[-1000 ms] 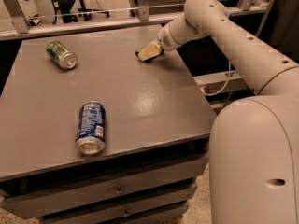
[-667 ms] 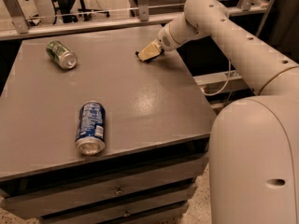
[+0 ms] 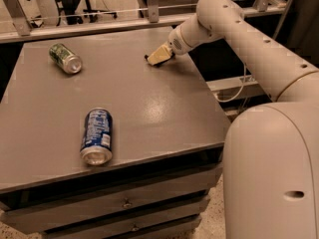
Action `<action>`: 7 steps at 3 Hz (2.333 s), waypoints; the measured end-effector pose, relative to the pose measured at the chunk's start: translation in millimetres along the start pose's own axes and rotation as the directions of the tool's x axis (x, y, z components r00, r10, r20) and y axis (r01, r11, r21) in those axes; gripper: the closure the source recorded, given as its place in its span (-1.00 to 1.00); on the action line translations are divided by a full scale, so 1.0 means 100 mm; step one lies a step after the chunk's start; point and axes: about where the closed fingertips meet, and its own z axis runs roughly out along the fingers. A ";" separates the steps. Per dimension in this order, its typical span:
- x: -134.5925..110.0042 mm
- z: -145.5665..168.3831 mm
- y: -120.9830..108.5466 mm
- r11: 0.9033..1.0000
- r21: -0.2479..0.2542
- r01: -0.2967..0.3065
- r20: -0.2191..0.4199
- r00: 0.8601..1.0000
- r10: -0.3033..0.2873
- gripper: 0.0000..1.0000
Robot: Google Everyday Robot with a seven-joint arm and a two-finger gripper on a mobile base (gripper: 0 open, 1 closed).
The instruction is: Move rxbar chocolate near pepsi can
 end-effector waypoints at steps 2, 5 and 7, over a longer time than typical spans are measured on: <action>-0.02 -0.03 -0.02 0.999 -0.028 -0.021 -0.014 1.000 0.021 -1.00; -0.06 -0.03 -0.08 0.994 -0.062 -0.088 -0.041 0.995 0.085 -1.00; -0.01 -0.02 -0.11 0.996 -0.033 -0.078 -0.058 0.995 0.076 -0.65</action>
Offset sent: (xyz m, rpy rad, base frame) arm 0.0105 -0.0130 0.0245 0.0327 0.1151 0.0139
